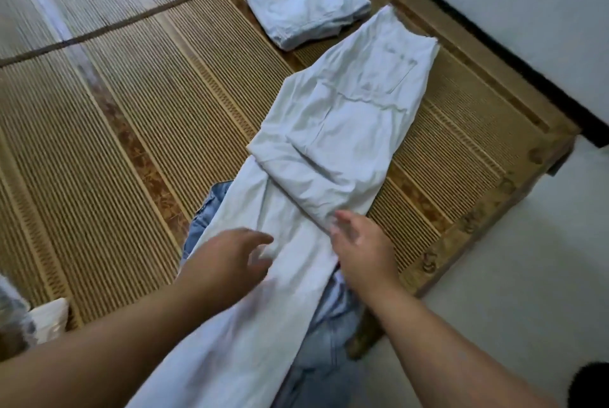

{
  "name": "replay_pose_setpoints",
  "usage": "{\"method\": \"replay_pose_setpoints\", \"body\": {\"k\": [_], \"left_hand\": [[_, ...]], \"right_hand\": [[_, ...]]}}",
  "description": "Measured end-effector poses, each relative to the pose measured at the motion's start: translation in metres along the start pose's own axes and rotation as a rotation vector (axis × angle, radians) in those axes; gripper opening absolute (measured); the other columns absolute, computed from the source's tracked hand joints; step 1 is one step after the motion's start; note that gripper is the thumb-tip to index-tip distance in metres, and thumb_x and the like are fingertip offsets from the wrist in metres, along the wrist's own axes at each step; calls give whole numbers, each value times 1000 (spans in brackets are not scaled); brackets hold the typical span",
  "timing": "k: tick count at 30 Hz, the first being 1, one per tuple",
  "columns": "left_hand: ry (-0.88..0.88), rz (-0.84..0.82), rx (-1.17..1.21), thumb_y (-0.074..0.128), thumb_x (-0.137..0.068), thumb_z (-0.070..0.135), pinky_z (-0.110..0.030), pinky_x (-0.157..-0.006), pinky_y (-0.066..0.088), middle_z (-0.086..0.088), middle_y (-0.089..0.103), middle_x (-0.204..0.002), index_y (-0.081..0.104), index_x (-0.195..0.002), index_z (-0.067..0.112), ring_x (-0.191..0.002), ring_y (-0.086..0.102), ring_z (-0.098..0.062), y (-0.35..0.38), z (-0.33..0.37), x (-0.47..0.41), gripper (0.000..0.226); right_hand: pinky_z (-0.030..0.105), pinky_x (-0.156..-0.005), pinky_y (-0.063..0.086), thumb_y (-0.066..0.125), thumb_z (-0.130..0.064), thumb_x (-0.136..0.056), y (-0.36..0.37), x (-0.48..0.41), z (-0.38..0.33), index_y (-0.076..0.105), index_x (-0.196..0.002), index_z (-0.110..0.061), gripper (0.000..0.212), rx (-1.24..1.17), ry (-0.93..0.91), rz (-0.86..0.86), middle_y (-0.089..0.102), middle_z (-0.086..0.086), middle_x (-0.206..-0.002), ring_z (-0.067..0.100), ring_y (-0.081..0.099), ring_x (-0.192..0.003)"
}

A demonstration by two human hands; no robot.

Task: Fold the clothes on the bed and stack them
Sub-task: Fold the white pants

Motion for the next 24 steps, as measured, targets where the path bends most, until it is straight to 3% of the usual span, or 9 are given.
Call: {"method": "replay_pose_setpoints", "body": {"k": [2,5,9,11,13,16,18,21,24], "left_hand": [[29,96,55,59,-88,39,-18,-83,34,12,61,-124,61,-123,33,-112,54,-9,-15,28,-52,36],[20,191,117,62,-86,34,-23,-92,35,4,60,-126,60,-124,29,-116,52,-15,-29,55,-131,38],[-102,114,-19,66,-81,41,-35,-106,33,-4,44,-144,44,-140,28,-130,42,-25,-21,59,-230,65],[-241,54,-77,67,-79,48,-38,-96,38,-12,44,-139,42,-137,20,-124,45,-32,-15,40,-262,70],[-377,9,-146,67,-76,55,-35,-75,37,-15,55,-121,48,-124,13,-100,53,-31,-7,23,-280,67],[-391,-8,-286,68,-72,60,-33,-68,33,-13,61,-102,52,-114,10,-78,47,-26,8,17,-293,67],[-397,25,-279,73,-67,58,-33,-67,34,-16,60,-107,50,-117,11,-80,49,-27,10,15,-299,72],[-478,47,-226,78,-64,57,-37,-72,38,-20,52,-121,38,-131,7,-100,54,-36,1,9,-299,93],[-497,54,-147,73,-74,53,-36,-69,38,-13,55,-108,47,-118,9,-86,50,-28,-11,8,-295,68]], "right_hand": [[26,-91,42,63,-26,-88,-32,-57,19,65,-120,-19,32,-83,58,61,65,1,-117,18,57,-111],[25,-90,39,61,-28,-91,-64,-137,49,53,-134,-18,45,-171,158,52,59,1,-126,17,55,-113],[26,-91,39,62,-26,-91,-80,-225,81,42,-142,-13,56,-231,228,18,55,-2,-117,15,54,-106],[33,-103,42,64,-24,-90,-69,-254,90,43,-139,-12,55,-286,224,-67,55,0,-123,20,54,-116],[38,-103,44,68,-30,-86,-54,-272,102,44,-138,-14,60,-273,247,-165,55,3,-130,23,55,-118],[39,-103,44,75,-41,-77,-43,-287,119,41,-141,-18,76,-181,276,-187,51,5,-137,25,53,-120],[40,-101,46,77,-36,-76,-45,-296,124,48,-135,-13,70,-270,317,-118,56,7,-132,25,56,-116],[35,-93,51,75,-25,-81,-44,-297,126,59,-122,-7,48,-437,411,-88,65,9,-117,25,63,-103],[30,-82,50,70,-20,-86,-47,-282,123,64,-105,-12,21,-539,426,-112,68,8,-110,23,64,-97]]}}
Point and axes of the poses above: each hand's wrist, its own x-axis away from the middle knuckle, its own y-axis out of the palm, z = x × y, the point moved 10 cm from there along -x, towards the middle knuckle
